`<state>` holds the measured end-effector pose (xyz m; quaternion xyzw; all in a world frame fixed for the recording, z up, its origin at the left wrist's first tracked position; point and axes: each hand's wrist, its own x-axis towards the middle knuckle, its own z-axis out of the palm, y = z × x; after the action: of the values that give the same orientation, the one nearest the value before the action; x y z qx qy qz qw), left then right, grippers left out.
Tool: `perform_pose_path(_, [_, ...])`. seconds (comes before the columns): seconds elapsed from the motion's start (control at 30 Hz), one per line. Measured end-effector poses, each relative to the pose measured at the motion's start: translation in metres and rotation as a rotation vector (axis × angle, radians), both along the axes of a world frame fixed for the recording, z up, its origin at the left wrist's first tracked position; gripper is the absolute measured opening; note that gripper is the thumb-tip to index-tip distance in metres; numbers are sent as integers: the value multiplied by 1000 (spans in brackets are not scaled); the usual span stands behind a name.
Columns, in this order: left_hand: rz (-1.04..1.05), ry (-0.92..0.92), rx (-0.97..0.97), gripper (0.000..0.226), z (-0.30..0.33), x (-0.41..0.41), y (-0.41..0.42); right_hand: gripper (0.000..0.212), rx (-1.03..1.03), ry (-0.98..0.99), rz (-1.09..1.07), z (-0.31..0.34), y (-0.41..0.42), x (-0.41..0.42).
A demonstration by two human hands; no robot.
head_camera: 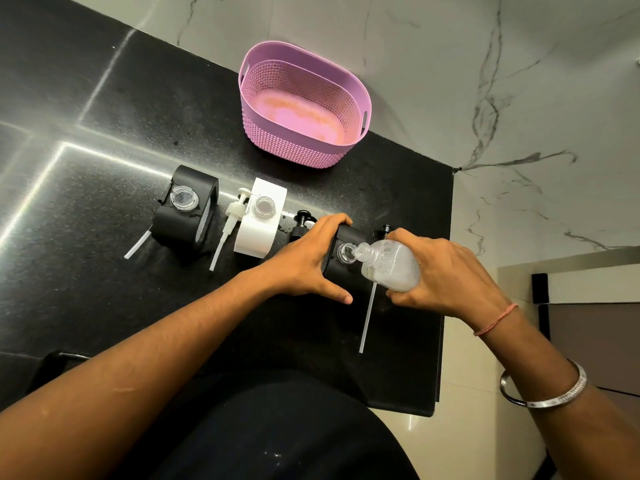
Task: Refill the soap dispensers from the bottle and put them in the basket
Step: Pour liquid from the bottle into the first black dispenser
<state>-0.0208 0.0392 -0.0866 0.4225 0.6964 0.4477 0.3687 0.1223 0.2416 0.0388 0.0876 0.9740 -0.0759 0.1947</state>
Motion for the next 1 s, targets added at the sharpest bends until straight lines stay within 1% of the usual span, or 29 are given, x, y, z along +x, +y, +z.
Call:
perform_pose_path(0.5, [1,9,2,120,1,0,0,81,14,-19,-4,2,-1,-1])
perform_pose_path(1.0, [1,17,1,120,1,0,0,76,6,-13,-2,4,-4,-3])
